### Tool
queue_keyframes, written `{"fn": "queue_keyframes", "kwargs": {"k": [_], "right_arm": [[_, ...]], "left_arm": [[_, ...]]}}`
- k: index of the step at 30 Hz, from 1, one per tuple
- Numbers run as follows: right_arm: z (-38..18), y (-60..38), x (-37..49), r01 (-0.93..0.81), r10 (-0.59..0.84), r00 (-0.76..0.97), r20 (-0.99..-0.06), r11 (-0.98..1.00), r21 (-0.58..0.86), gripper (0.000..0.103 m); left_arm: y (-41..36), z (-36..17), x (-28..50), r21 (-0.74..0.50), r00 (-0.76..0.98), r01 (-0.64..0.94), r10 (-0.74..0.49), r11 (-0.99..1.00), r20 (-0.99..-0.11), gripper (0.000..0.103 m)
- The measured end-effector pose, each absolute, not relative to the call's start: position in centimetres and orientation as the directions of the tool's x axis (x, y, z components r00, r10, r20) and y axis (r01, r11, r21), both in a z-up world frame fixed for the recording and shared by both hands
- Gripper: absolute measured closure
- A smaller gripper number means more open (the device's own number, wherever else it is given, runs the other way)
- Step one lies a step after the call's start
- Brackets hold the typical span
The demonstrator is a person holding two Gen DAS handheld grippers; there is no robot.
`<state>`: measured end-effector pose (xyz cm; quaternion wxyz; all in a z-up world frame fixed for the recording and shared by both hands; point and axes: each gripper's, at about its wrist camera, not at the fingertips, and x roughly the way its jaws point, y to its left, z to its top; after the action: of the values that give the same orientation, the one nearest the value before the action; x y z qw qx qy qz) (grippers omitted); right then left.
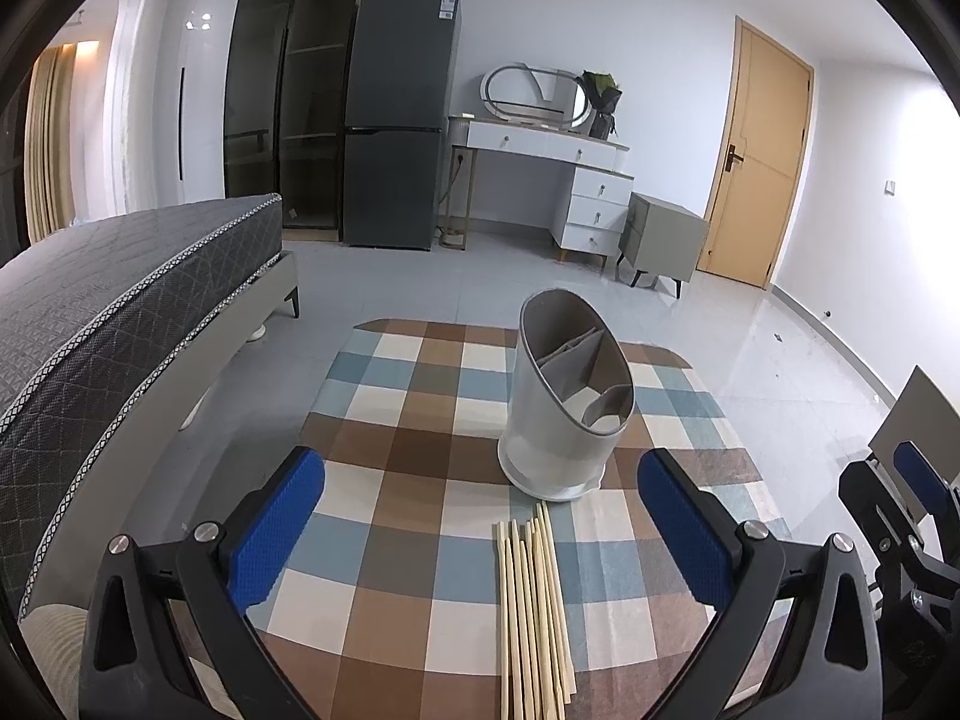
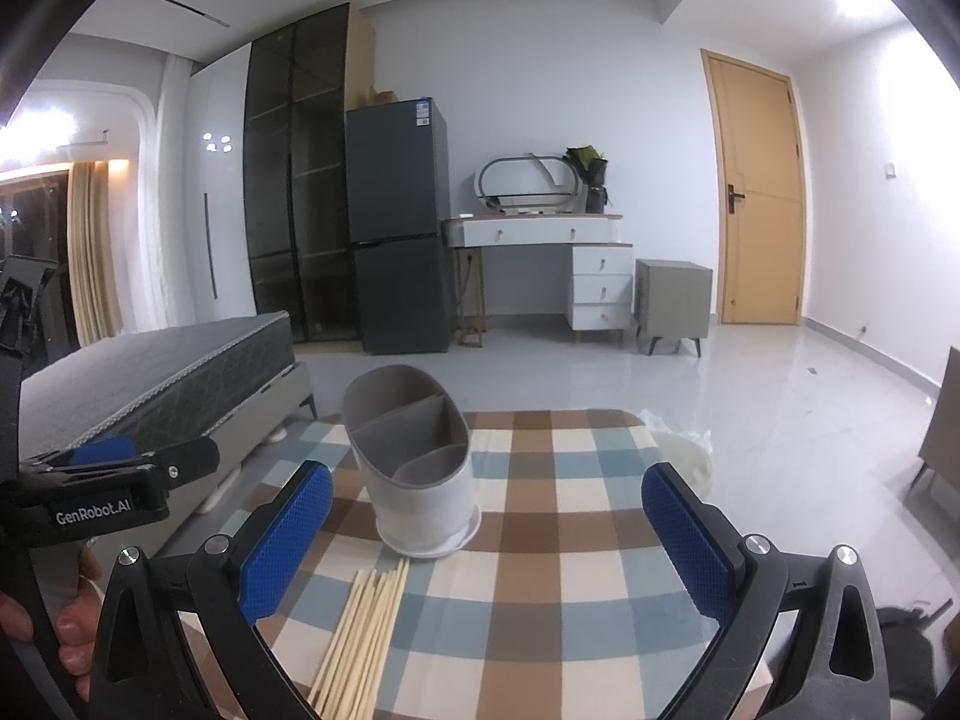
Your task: Organize utensils
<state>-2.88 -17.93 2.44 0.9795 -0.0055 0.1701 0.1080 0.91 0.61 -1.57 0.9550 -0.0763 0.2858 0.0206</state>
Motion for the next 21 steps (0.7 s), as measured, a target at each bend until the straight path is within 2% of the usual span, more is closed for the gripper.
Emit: {"fn": "queue_keyframes", "kwargs": {"k": [6,10,13,15,21], "right_arm": [[1.9,-17.6,-1.8,-0.245,0.248,0.897,-0.365,0.968,0.057,0.0],[1.4,-17.5,-0.7,-0.242,0.249,0.884,-0.395,0.968,0.068,0.0],[0.7,-17.4,0.5,-0.232,0.237,0.875,-0.422,0.971,0.064,0.0],[0.3,-17.6,1.4,-0.236,0.25,0.863,-0.438,0.968,0.087,0.0],[-1.0,-17.9,3.8,-0.237,0.278,0.822,-0.497,0.961,0.144,0.0]], "left_arm": [[0.9,-3.5,2.6,-0.13,0.777,-0.084,-0.016,0.988,-0.629,0.001],[1.5,-6.5,5.0,-0.155,0.672,-0.101,-0.048,0.983,-0.739,0.001],[1.9,-9.9,6.9,-0.087,0.554,-0.153,0.013,0.984,-0.832,0.001],[2.2,-11.6,7.9,-0.111,0.494,-0.164,-0.016,0.98,-0.869,0.002],[1.3,-14.5,9.3,-0.079,0.39,-0.144,-0.017,0.986,-0.921,0.002]]}}
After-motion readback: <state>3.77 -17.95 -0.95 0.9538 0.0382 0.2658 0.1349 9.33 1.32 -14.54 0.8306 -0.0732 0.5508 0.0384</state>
